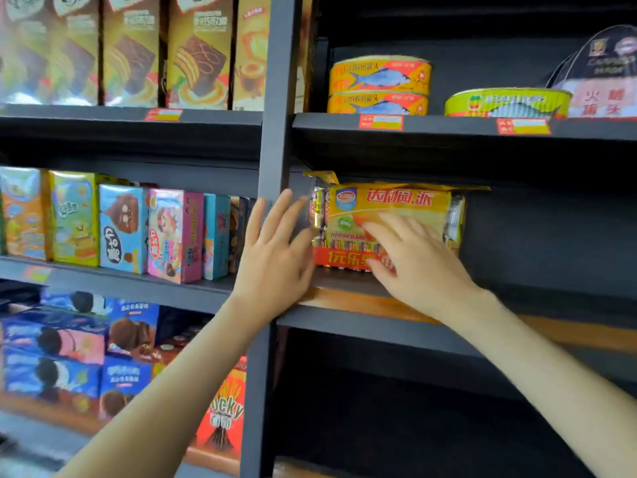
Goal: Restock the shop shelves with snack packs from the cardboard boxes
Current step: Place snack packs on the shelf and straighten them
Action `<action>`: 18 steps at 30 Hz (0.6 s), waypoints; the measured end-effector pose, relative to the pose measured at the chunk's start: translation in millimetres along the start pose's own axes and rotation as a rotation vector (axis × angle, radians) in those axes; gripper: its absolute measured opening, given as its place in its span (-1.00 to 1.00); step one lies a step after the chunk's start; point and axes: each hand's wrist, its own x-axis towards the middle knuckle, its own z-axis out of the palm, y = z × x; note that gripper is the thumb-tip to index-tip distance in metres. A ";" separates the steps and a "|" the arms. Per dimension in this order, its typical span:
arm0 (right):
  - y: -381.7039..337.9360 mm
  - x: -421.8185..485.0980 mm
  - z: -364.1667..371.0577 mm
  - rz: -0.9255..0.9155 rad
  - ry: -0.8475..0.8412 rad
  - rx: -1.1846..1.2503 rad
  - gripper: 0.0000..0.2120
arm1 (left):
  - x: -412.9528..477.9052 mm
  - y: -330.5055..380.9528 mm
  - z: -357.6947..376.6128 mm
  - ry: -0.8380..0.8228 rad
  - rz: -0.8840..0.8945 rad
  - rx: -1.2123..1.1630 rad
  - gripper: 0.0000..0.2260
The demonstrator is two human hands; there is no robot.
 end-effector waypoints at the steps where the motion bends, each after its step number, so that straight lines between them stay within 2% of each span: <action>1: -21.1 -21.1 -2.4 -0.026 0.137 0.089 -0.57 | -18.2 8.7 -9.4 0.026 -0.025 -0.049 -0.75; 3: -64.3 -68.7 2.2 -0.071 0.312 0.275 -0.65 | -66.7 31.1 -33.1 0.036 -0.099 -0.179 -0.78; 4: -86.0 -92.5 9.3 -0.098 0.322 0.356 -0.67 | -95.1 41.5 -45.4 0.001 -0.145 -0.239 -0.77; 6: -130.7 -138.1 32.4 -0.138 0.237 0.490 -0.67 | -165.6 57.8 -68.5 -0.174 -0.228 -0.303 -0.76; 9: -197.8 -202.3 81.1 -0.116 0.005 0.680 -0.62 | -299.8 67.1 -100.0 -0.540 -0.399 -0.331 -0.76; 12: -262.4 -268.4 132.8 -0.076 -0.317 0.772 -0.53 | -430.5 67.8 -146.0 -0.825 -0.587 -0.248 -0.78; 18: -377.0 -372.6 220.4 -0.050 -0.898 0.797 -0.40 | -609.6 52.0 -228.5 -1.241 -0.856 -0.023 -0.72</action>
